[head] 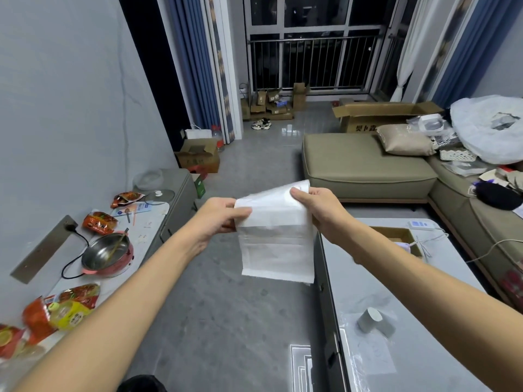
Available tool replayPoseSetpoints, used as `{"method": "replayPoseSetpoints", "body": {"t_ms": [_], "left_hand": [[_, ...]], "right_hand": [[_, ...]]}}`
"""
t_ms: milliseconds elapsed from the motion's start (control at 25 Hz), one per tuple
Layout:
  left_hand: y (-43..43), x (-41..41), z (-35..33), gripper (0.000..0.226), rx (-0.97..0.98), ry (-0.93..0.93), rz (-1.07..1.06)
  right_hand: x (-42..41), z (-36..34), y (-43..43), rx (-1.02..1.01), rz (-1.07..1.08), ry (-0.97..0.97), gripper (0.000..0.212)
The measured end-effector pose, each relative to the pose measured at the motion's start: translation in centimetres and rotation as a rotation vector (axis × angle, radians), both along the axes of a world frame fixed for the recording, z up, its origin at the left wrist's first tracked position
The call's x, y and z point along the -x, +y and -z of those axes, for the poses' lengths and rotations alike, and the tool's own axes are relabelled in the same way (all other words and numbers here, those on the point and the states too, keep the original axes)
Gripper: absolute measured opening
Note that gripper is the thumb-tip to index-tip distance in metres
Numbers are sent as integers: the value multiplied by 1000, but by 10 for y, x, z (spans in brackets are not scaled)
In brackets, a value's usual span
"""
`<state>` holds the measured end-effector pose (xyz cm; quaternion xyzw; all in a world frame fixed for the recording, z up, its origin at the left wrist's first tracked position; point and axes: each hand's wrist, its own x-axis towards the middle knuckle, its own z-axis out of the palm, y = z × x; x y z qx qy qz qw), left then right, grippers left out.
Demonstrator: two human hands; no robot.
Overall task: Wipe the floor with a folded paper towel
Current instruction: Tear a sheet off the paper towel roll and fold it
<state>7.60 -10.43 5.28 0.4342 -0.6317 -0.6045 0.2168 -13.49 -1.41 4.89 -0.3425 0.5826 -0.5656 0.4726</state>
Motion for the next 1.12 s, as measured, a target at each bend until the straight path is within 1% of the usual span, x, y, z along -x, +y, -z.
{"method": "replayPoseSetpoints", "body": {"t_ms": [80,200,320,360,400,440,520,600,720,880,960,1040,1080,1120], "left_hand": [[1,3,5,19,32,42,-53],[0,8,5,26,35,89,-132],[1,11,6,37,66,106,-269],[1,12,5,41,85,104,-292],[1,12,5,42,93,106,-288],[1,12,4,41,92,116,-261],[1,9,3,34,95,119,-190],[0,6,-1,25,130,92,-125],[0,4,-5,23,229,46,-100],[-1,3,-8,24,336,-6,-190],[-2,4,-8,22,397,-45,-226],[-2,5,-9,16,470,-82,-255],[-2,5,-10,12,495,-92,-267],[-2,5,-11,9,506,-88,-266]], "right_hand": [[6,1,4,-56,-34,23,28],[11,-1,12,-72,-76,99,29],[9,1,15,-86,-33,184,54],[8,3,16,-68,-30,221,59],[8,4,17,-39,-34,266,56],[9,5,17,-6,-34,301,47],[11,5,16,37,-15,331,29],[12,6,15,47,13,333,21],[12,8,12,55,54,349,17],[11,9,8,75,122,333,20],[11,7,7,78,142,397,15],[11,4,8,97,157,498,5],[11,2,9,114,165,563,3],[12,0,9,128,177,623,7]]}}
